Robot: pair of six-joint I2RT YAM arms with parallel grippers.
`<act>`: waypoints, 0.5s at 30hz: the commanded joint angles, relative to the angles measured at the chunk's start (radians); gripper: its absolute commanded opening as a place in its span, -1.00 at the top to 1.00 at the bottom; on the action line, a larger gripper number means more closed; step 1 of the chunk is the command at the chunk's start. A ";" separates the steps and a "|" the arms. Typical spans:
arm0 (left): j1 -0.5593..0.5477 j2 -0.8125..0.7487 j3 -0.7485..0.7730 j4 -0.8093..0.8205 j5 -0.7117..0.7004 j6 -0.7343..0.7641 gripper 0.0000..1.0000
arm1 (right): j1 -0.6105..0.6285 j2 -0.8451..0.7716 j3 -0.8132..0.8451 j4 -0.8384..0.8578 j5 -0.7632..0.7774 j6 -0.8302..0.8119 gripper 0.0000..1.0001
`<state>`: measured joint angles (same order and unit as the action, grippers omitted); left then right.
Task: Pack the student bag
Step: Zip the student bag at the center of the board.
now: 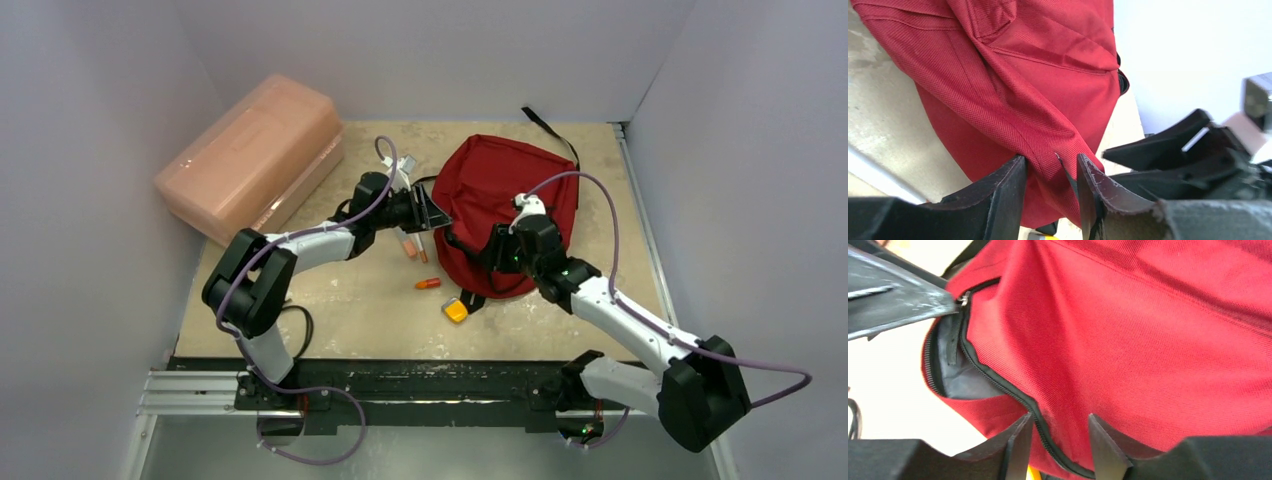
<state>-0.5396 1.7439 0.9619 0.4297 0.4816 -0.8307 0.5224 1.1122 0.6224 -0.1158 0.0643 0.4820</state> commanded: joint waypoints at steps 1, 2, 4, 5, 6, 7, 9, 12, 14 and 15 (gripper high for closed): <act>0.009 -0.009 0.058 -0.105 -0.031 0.076 0.28 | 0.017 -0.084 0.124 -0.101 -0.021 -0.020 -0.07; 0.010 -0.008 0.054 -0.098 -0.023 0.074 0.33 | 0.024 -0.095 0.146 -0.115 -0.023 -0.014 -0.15; 0.010 -0.006 0.042 -0.070 -0.003 0.063 0.44 | 0.027 -0.100 0.177 -0.108 -0.091 0.014 -0.23; 0.010 -0.005 0.033 -0.051 0.006 0.054 0.47 | 0.027 -0.090 0.183 -0.077 -0.142 0.054 -0.26; 0.009 -0.004 0.027 -0.037 0.014 0.047 0.49 | 0.028 -0.072 0.186 -0.034 -0.204 0.093 -0.27; 0.009 -0.003 0.025 -0.031 0.019 0.043 0.51 | 0.028 -0.033 0.183 0.031 -0.270 0.144 -0.26; 0.010 -0.001 0.026 -0.033 0.020 0.042 0.54 | 0.028 0.037 0.193 0.108 -0.334 0.229 -0.19; 0.010 0.003 0.023 -0.016 0.032 0.025 0.58 | 0.006 0.129 0.196 0.218 -0.414 0.361 -0.07; 0.009 0.004 0.015 0.005 0.042 0.008 0.60 | -0.011 0.175 0.166 0.305 -0.476 0.455 0.01; 0.009 0.005 0.013 0.017 0.047 0.001 0.60 | -0.015 0.191 0.149 0.331 -0.487 0.495 0.02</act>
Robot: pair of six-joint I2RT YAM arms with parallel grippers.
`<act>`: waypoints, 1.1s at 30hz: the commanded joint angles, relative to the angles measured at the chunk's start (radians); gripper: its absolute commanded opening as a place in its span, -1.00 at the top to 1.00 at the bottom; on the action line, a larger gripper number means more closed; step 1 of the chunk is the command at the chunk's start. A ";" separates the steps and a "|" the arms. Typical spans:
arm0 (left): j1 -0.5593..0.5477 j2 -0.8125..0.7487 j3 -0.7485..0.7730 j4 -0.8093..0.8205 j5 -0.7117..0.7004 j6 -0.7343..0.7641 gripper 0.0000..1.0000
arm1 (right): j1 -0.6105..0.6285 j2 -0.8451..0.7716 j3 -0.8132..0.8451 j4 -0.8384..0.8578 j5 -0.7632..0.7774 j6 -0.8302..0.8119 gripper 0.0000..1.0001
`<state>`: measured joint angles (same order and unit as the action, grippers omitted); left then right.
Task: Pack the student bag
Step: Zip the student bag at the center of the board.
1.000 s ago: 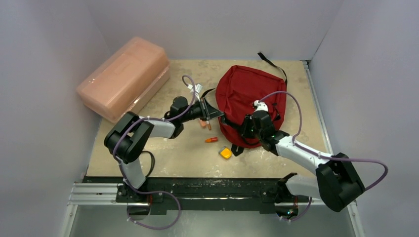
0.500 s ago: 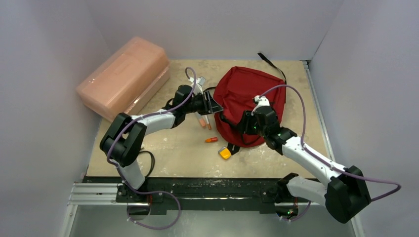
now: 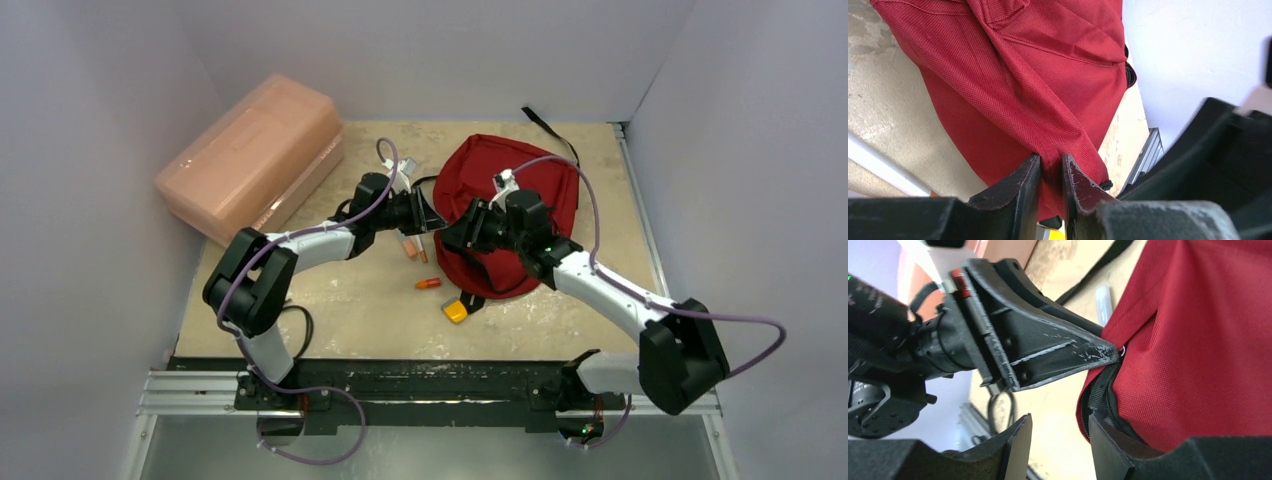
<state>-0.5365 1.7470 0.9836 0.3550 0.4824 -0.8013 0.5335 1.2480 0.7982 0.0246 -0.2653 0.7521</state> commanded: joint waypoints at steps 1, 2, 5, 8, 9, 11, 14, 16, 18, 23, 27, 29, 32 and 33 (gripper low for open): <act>0.006 0.002 -0.012 0.096 0.046 -0.030 0.61 | -0.030 0.068 -0.042 0.208 -0.162 0.258 0.03; 0.007 0.002 -0.013 0.098 0.045 -0.032 0.61 | -0.035 0.072 -0.058 0.221 -0.157 0.287 0.03; 0.006 0.002 -0.019 0.113 0.047 -0.040 0.62 | -0.049 0.058 -0.121 0.277 -0.141 0.348 0.03; 0.007 -0.001 -0.027 0.129 0.054 -0.048 0.63 | -0.057 0.060 -0.150 0.287 -0.129 0.387 0.02; 0.006 -0.001 -0.028 0.133 0.054 -0.051 0.63 | -0.063 0.060 -0.161 0.302 -0.124 0.400 0.02; 0.007 -0.004 -0.032 0.137 0.058 -0.053 0.63 | -0.077 0.069 -0.183 0.347 -0.122 0.434 0.03; 0.006 -0.012 -0.041 0.142 0.060 -0.059 0.63 | -0.093 0.101 -0.168 0.370 -0.136 0.449 0.05; 0.006 -0.014 -0.044 0.141 0.061 -0.059 0.63 | -0.099 0.123 -0.158 0.394 -0.149 0.466 0.21; 0.007 -0.015 -0.048 0.144 0.060 -0.060 0.63 | -0.102 0.141 -0.150 0.408 -0.146 0.476 0.34; 0.005 -0.017 -0.056 0.160 0.065 -0.072 0.63 | -0.103 0.189 -0.128 0.420 -0.146 0.478 0.37; 0.005 -0.021 -0.061 0.164 0.067 -0.073 0.64 | -0.104 0.214 -0.133 0.452 -0.144 0.480 0.41; 0.005 -0.021 -0.064 0.168 0.069 -0.075 0.64 | -0.103 0.238 -0.131 0.475 -0.160 0.486 0.43; 0.004 -0.019 -0.063 0.171 0.071 -0.075 0.66 | -0.104 0.251 -0.136 0.503 -0.157 0.478 0.42; 0.004 -0.018 -0.062 0.171 0.071 -0.077 0.67 | -0.103 0.253 -0.133 0.506 -0.150 0.461 0.42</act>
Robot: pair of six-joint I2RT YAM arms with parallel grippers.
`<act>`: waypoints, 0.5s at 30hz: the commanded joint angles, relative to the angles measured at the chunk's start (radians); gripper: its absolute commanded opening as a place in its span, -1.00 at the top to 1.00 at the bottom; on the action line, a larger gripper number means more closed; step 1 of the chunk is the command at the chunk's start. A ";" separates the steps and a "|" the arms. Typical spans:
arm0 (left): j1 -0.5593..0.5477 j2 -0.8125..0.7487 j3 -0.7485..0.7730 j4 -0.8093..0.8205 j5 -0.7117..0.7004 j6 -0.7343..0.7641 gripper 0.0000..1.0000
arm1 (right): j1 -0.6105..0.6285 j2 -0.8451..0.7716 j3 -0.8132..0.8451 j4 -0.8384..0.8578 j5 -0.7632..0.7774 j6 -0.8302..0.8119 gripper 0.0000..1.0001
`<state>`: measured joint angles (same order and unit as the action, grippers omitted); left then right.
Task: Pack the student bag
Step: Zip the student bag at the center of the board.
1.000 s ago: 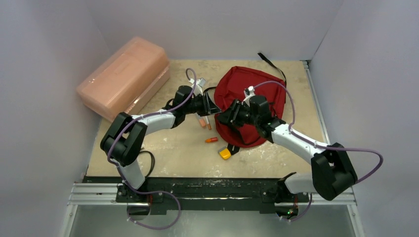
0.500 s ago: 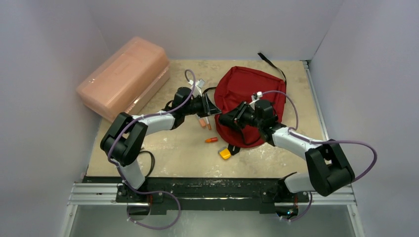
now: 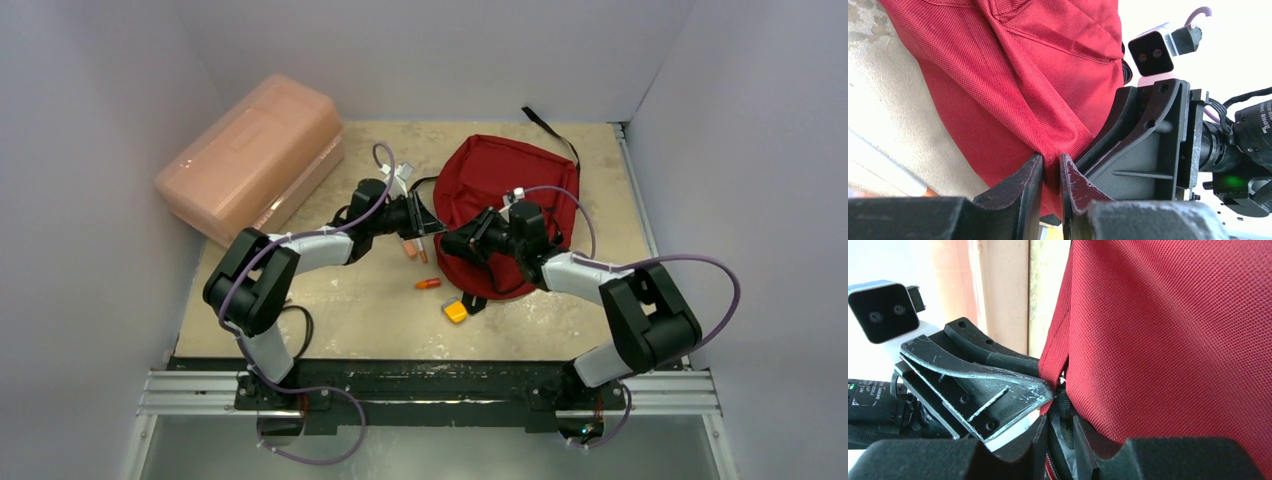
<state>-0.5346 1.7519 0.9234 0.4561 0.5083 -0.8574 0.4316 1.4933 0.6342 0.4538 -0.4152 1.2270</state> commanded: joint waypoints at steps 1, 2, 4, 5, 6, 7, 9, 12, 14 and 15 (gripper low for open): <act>0.001 -0.021 -0.003 0.073 0.046 -0.023 0.68 | -0.002 0.011 0.033 0.077 0.002 -0.033 0.42; 0.002 -0.019 -0.003 0.078 0.047 -0.027 0.69 | -0.001 0.015 0.036 0.078 0.006 -0.049 0.42; 0.001 -0.013 -0.002 0.089 0.054 -0.037 0.70 | -0.001 0.025 0.036 0.101 0.011 -0.073 0.43; 0.001 -0.011 -0.004 0.093 0.056 -0.040 0.71 | -0.001 0.032 0.036 0.114 0.016 -0.080 0.45; 0.000 -0.009 -0.007 0.101 0.058 -0.045 0.71 | -0.001 0.038 0.038 0.121 0.023 -0.089 0.47; -0.002 -0.008 -0.009 0.105 0.058 -0.047 0.71 | -0.001 0.044 0.041 0.121 0.030 -0.097 0.50; -0.004 -0.006 -0.008 0.109 0.059 -0.049 0.72 | -0.001 0.059 0.051 0.121 0.040 -0.116 0.58; -0.007 -0.005 -0.009 0.112 0.058 -0.051 0.72 | -0.002 0.078 0.066 0.109 0.054 -0.151 0.59; -0.008 -0.004 -0.009 0.112 0.059 -0.051 0.72 | 0.000 0.087 0.077 0.105 0.056 -0.173 0.51; -0.009 -0.004 -0.009 0.111 0.057 -0.052 0.73 | 0.001 0.091 0.082 0.102 0.053 -0.184 0.56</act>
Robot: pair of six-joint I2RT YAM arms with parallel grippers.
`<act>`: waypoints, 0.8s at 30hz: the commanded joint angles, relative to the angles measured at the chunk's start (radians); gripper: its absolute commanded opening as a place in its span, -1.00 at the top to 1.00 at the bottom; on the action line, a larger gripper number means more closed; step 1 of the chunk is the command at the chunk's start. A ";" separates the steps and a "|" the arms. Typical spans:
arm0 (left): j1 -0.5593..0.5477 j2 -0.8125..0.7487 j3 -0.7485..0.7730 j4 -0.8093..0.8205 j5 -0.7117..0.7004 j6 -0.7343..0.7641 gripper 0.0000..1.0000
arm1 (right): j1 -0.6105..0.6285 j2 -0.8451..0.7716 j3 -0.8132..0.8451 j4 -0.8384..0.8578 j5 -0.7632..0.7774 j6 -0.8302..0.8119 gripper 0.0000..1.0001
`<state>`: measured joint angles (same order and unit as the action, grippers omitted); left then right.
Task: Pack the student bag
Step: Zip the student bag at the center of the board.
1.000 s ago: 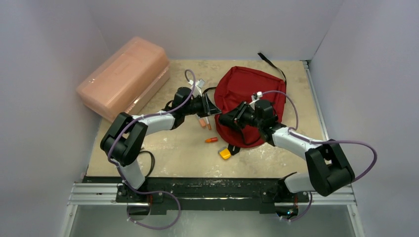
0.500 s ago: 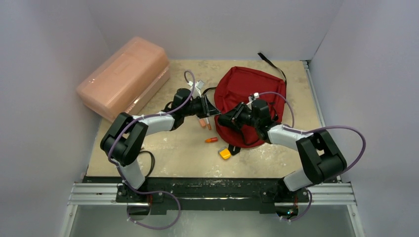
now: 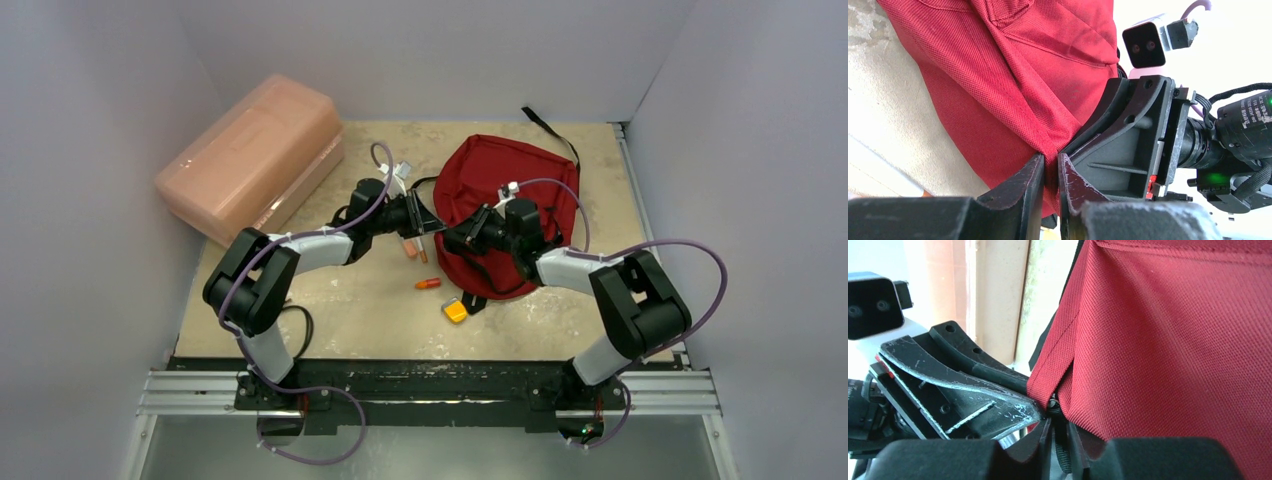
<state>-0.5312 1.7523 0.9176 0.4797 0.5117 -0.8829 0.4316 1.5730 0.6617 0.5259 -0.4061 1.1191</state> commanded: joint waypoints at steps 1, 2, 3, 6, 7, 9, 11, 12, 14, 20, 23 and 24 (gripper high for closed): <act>-0.013 -0.005 -0.003 0.087 0.054 -0.025 0.72 | 0.001 0.011 0.058 0.027 0.041 -0.087 0.70; -0.013 -0.004 -0.002 0.081 0.052 -0.021 0.68 | 0.000 0.004 0.060 0.022 0.037 -0.100 0.96; -0.011 -0.006 0.001 0.066 0.045 -0.014 0.59 | 0.000 -0.005 0.062 0.004 0.036 -0.115 1.00; -0.004 -0.016 0.042 -0.068 -0.022 0.017 0.30 | 0.001 -0.043 0.088 -0.112 0.035 -0.187 1.00; 0.001 -0.015 0.066 -0.122 -0.040 0.029 0.26 | 0.002 -0.054 0.099 -0.156 0.033 -0.217 1.00; 0.004 -0.007 0.123 -0.223 -0.092 0.056 0.21 | 0.002 -0.073 0.110 -0.224 0.032 -0.274 1.00; 0.004 0.012 0.179 -0.289 -0.150 0.061 0.07 | 0.003 -0.086 0.123 -0.273 0.031 -0.322 1.00; 0.004 0.029 0.206 -0.323 -0.173 0.058 0.01 | 0.004 -0.093 0.127 -0.290 0.036 -0.341 1.00; 0.004 0.075 0.288 -0.394 -0.195 0.060 -0.02 | 0.003 -0.096 0.135 -0.307 0.035 -0.372 1.00; 0.001 0.182 0.397 -0.475 -0.184 0.088 -0.08 | 0.005 -0.078 0.157 -0.315 -0.015 -0.398 1.00; 0.001 0.188 0.401 -0.544 -0.234 0.114 -0.09 | 0.008 -0.080 0.166 -0.320 -0.020 -0.411 1.00; -0.001 0.188 0.400 -0.554 -0.245 0.125 -0.10 | 0.011 -0.082 0.171 -0.327 -0.018 -0.418 1.00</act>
<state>-0.5323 1.9362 1.2861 0.0235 0.3355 -0.8177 0.4320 1.4990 0.7773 0.2211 -0.3981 0.7567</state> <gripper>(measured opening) 0.540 0.012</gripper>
